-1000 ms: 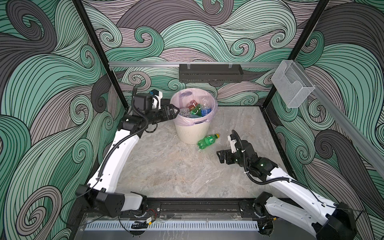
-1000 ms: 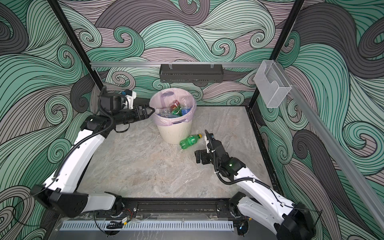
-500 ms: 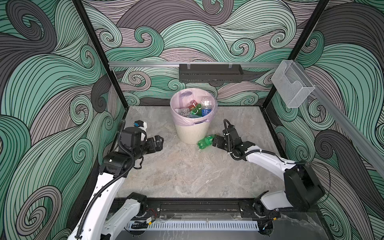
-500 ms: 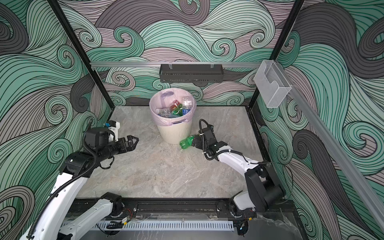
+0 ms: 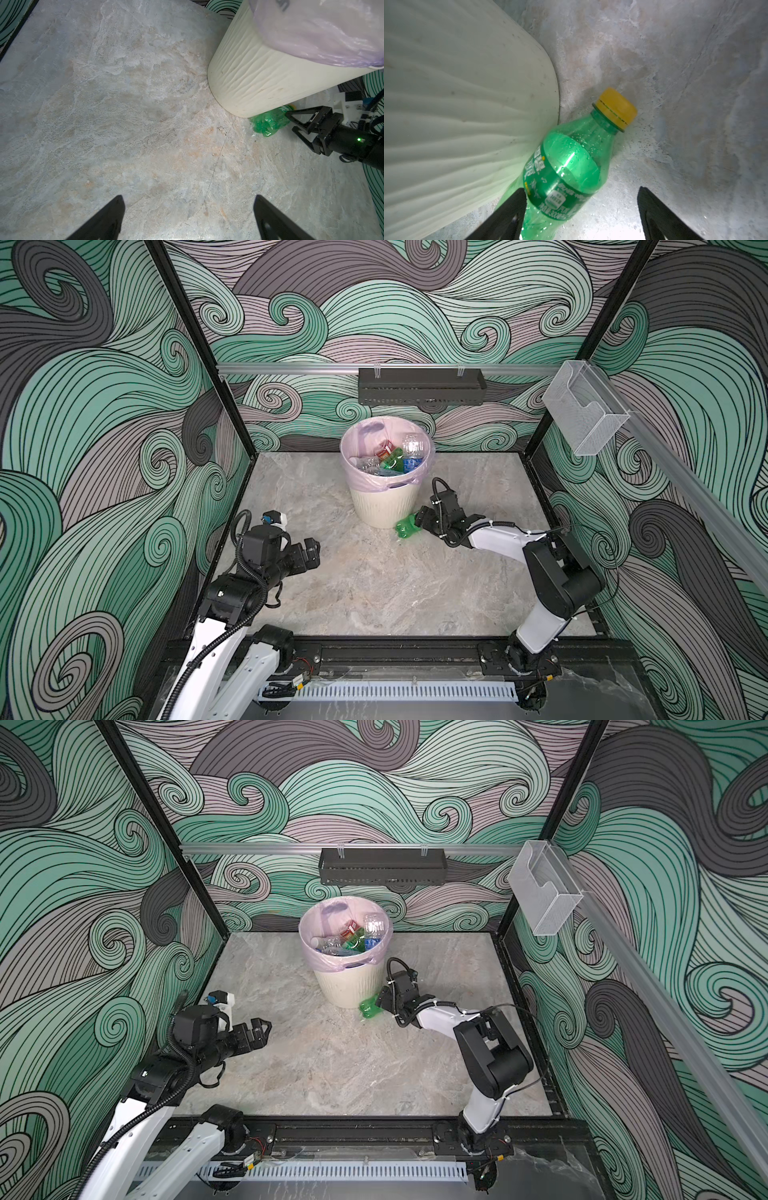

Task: Throw the plastic bottles in the bin
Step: 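Withdraw left gripper while right gripper lowers onto yellow-capped green soda bottle, then close right gripper around green soda bottle beside the bin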

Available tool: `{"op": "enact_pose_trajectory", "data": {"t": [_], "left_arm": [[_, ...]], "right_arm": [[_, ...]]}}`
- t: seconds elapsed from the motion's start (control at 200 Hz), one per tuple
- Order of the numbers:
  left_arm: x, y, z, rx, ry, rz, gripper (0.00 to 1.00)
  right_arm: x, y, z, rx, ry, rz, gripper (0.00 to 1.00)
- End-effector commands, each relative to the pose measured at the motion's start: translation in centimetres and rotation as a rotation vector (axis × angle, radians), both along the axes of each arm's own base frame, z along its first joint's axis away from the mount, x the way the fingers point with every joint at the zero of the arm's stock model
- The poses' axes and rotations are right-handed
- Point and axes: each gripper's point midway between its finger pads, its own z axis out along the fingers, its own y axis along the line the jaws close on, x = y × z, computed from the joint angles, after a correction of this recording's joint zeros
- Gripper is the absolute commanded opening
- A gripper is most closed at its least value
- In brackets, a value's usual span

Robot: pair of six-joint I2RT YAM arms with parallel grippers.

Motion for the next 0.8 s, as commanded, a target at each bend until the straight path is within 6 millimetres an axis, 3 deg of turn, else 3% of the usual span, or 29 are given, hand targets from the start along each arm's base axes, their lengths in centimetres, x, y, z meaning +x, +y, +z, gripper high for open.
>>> {"op": "enact_pose_trajectory", "data": {"t": [0.0,0.44,0.796], "left_arm": [[-0.2,0.7,-0.2,0.014,0.000,0.034,0.99],[0.2,0.9,-0.8,0.025,0.011,0.047,0.99],[0.5,0.8,-1.1,0.027,0.019,0.047,0.99]], "right_arm": [[1.1,0.1,-0.1,0.014,-0.005,-0.019,0.81],[1.0,-1.3,-2.7,-0.031,0.068,0.015,0.71],[-2.1,-3.8,-3.1,-0.207,0.120,0.122,0.70]]}}
